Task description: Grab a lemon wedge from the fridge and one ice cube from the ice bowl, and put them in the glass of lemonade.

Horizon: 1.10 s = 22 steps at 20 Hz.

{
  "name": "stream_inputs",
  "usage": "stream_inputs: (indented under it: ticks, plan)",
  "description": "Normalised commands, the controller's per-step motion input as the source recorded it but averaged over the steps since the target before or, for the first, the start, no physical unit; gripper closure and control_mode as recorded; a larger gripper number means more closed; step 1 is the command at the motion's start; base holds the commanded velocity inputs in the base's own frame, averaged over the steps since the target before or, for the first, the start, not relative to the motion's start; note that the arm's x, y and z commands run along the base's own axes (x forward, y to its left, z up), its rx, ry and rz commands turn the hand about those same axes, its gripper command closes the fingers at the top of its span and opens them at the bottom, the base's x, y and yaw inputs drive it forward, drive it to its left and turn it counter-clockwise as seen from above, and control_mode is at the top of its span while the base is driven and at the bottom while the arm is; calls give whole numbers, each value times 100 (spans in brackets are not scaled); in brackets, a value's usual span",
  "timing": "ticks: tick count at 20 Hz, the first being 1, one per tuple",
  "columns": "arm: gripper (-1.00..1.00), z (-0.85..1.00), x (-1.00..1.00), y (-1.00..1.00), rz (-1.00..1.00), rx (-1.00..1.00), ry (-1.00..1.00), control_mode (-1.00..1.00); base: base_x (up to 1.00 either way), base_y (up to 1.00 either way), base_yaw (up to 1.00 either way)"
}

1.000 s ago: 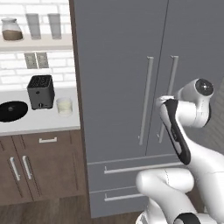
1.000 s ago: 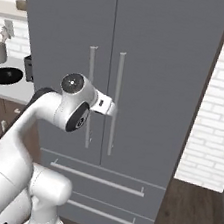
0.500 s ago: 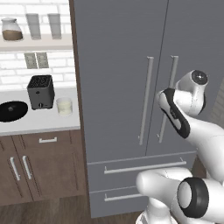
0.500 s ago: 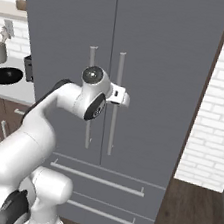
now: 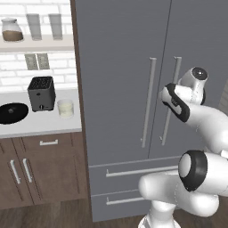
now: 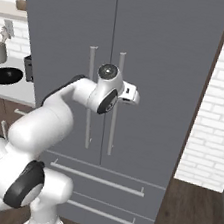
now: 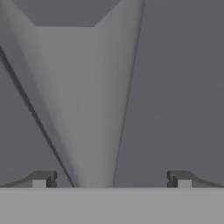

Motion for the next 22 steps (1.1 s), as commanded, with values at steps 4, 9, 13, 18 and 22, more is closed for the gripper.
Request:
stream_inputs:
  ticks: [4,9,13,18,22]
  plan:
    - [-100,-19,41,0,-5,0,7,-100,0,0,0]
    - [-100,-9,20,0,-2,1,2,-100,0,0,0]
    - [-100,-13,8,0,0,5,0,-100,0,0,0]
    - [-100,-10,12,0,0,4,-1,-100,0,0,0]
    - [100,-3,19,5,0,1,-1,-100,0,0,0]
